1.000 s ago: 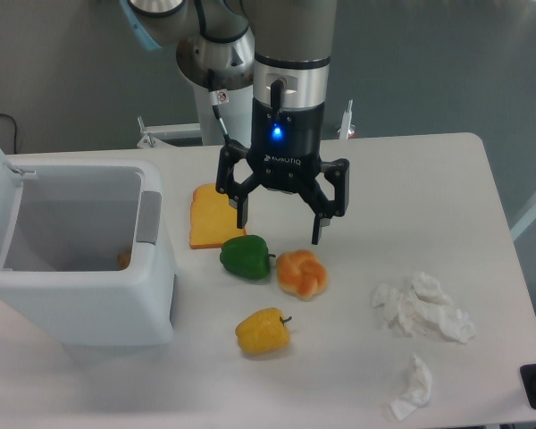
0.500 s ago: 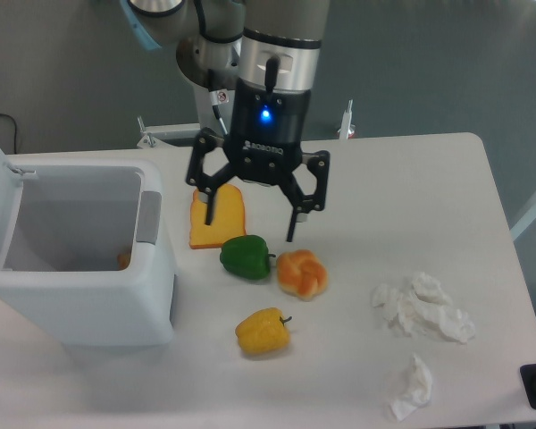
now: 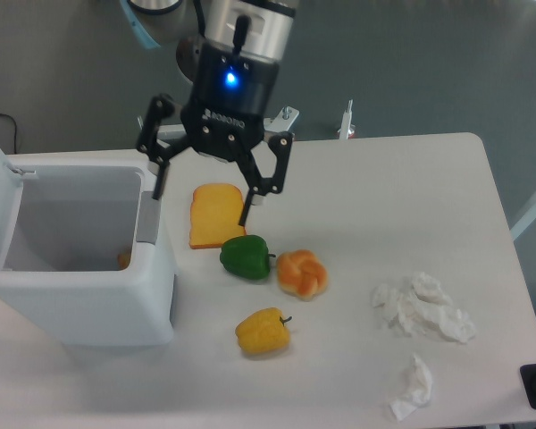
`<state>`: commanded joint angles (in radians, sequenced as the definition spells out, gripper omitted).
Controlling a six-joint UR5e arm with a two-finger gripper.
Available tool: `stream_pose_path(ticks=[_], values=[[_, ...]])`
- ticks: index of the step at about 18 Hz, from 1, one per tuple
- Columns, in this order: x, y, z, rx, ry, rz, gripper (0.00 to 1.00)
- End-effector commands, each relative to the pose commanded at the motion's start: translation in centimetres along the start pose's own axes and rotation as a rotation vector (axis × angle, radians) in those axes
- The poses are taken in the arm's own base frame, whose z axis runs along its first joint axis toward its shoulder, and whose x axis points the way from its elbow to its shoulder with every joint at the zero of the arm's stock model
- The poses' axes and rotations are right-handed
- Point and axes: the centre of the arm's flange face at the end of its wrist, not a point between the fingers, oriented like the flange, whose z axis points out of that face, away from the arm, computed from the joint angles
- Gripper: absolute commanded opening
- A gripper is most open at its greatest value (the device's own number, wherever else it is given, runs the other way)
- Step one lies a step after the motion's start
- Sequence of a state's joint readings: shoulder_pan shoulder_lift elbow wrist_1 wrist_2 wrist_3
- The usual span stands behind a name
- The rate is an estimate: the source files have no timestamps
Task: Close the trash can
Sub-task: 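Raise the gripper and swing it up toward the trash can lid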
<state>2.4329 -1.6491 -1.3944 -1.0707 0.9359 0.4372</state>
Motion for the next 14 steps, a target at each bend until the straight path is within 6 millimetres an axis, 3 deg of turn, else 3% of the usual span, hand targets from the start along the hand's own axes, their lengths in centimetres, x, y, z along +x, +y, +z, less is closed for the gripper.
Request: stream_pose_path(ticks=[9,14], values=[[2.5,-0.7,-2.1,0.060,0.076,-0.064,1.00],[6.0,-0.7,-2.8,0.082,0.153,-0.058,1.00]])
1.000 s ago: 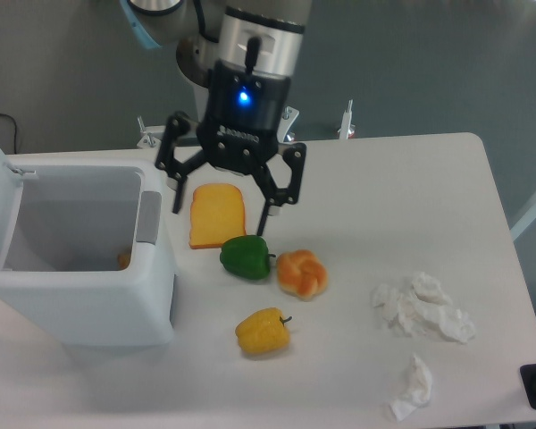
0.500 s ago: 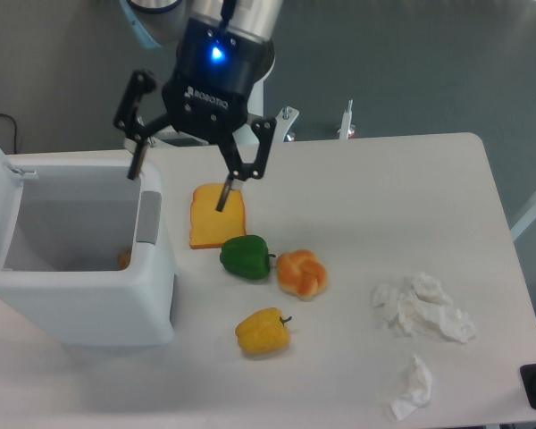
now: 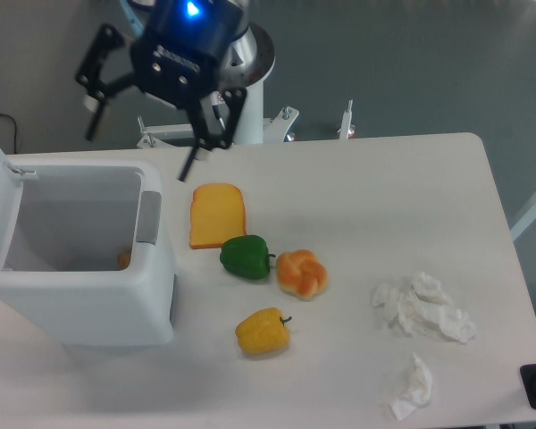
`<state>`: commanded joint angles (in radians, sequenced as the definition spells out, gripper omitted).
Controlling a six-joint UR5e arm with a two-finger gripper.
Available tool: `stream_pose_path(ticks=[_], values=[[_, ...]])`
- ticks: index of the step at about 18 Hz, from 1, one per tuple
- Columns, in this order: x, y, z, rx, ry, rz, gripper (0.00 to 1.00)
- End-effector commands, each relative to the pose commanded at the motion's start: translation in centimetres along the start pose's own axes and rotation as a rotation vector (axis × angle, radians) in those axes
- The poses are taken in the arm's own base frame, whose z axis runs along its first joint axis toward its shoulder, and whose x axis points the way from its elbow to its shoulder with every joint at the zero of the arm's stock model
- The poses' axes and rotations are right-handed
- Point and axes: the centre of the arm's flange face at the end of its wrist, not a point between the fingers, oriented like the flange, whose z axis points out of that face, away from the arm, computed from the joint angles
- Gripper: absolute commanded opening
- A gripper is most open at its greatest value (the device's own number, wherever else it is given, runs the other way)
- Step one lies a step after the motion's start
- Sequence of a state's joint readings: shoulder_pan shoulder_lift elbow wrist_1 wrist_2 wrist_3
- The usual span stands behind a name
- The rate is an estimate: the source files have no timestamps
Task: Close the trash can
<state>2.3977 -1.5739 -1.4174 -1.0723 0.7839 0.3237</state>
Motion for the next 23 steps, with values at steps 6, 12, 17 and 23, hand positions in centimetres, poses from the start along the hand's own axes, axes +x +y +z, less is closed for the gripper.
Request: stream_pose_path(ticks=[6,12,17,23], values=[[4.5,0.0,1.3,-0.003,0.107,0.014,1.00],[8.9,0.3,3.0,-0.032,0.170,0.031,1.00],[12.4,1.0,4.1,-0.060,0.222,0.033,1.00],[15.6,1.3,3.4,-0.042,0.382,0.010,1.00]])
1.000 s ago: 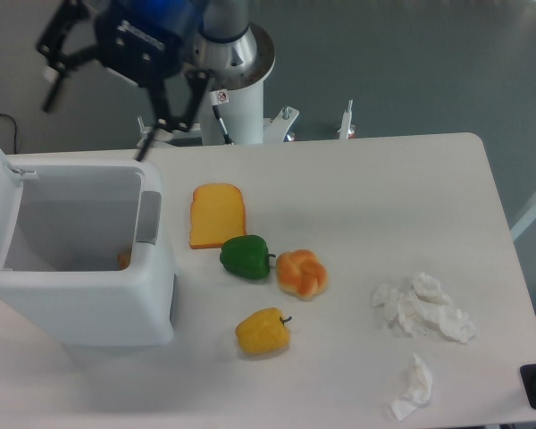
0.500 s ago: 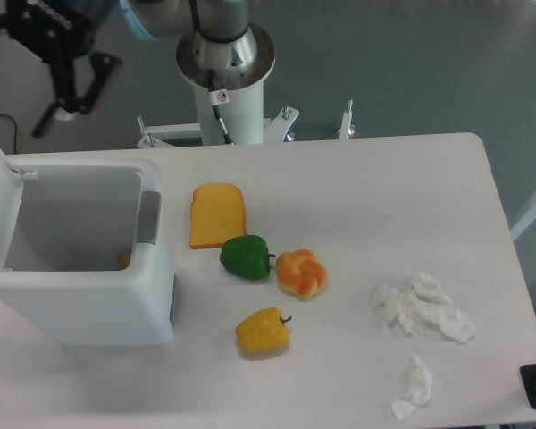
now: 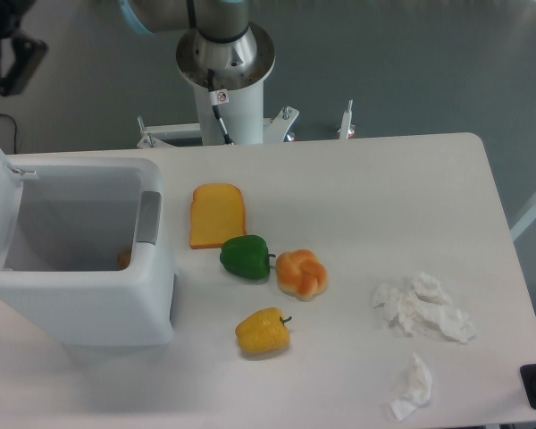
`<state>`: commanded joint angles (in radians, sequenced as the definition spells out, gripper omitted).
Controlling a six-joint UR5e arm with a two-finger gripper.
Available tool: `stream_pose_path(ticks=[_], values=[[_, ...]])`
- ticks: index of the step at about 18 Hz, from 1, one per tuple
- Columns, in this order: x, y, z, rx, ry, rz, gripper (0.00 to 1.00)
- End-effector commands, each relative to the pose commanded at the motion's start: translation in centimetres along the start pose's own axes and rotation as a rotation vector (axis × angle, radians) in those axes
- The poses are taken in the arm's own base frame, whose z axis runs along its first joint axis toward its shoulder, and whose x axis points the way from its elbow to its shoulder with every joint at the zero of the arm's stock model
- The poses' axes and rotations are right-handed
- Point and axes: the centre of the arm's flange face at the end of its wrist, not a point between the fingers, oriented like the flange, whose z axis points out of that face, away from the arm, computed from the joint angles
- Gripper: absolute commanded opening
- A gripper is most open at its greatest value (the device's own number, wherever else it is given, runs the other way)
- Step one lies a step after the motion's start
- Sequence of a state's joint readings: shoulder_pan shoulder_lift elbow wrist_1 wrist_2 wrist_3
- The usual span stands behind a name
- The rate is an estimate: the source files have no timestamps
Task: Close the trash can
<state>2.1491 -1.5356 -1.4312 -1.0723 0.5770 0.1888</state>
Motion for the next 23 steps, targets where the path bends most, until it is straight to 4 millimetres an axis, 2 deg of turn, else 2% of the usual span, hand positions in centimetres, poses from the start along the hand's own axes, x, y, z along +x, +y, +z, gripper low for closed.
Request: stream_pose_path(ticks=[3,5,8,13,18,23], values=[[1.3,0.1,-0.5,0.009,0.016,0.000,1.00],[1.2,0.6,0.0,0.000,0.034,-0.008,1.00],[2.5,0.8,1.0,-0.007,0.116,-0.048,1.00],[3.2,1.2,2.2,-0.027,0.147,-0.047,1.00],[3.1,1.5,3.0,-0.037,0.181,-0.057,1.00],[2.4,2.1,4.7,-0.062,0.210,-0.073,1.00]])
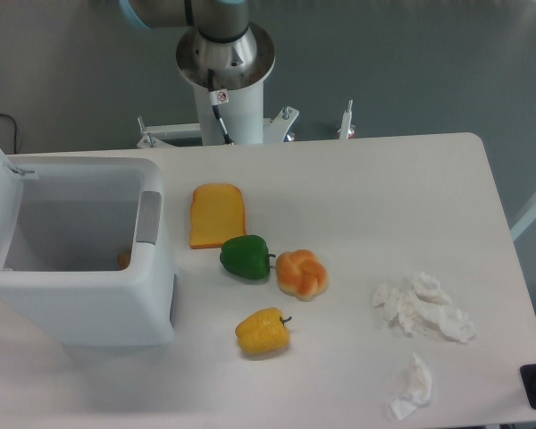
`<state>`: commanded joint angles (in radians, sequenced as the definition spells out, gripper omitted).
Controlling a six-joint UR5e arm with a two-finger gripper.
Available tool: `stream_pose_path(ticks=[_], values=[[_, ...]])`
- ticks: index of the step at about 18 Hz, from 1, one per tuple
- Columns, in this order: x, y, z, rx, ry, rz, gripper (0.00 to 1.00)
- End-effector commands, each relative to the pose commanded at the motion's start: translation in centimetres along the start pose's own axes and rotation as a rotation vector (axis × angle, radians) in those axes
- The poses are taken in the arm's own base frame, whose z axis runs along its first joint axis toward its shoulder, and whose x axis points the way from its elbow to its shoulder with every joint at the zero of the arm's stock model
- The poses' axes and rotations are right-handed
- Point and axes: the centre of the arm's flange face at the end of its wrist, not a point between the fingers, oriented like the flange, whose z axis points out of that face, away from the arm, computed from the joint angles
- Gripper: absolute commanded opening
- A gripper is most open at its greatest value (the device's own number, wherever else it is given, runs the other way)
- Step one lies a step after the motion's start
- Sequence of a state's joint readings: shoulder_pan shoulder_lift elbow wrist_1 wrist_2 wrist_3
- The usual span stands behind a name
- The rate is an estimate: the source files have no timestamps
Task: Close the trash can
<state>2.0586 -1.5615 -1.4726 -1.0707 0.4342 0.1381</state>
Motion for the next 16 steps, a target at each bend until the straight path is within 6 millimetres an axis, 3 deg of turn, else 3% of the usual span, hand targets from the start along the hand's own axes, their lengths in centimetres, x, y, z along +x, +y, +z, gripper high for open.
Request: stream_pose_path(ticks=[6,16], values=[[-1.6,0.7,2.2,-0.036,0.023,-0.037,1.00],[-3.5,1.4,3.5,-0.059,0.029,-0.068,1.00]])
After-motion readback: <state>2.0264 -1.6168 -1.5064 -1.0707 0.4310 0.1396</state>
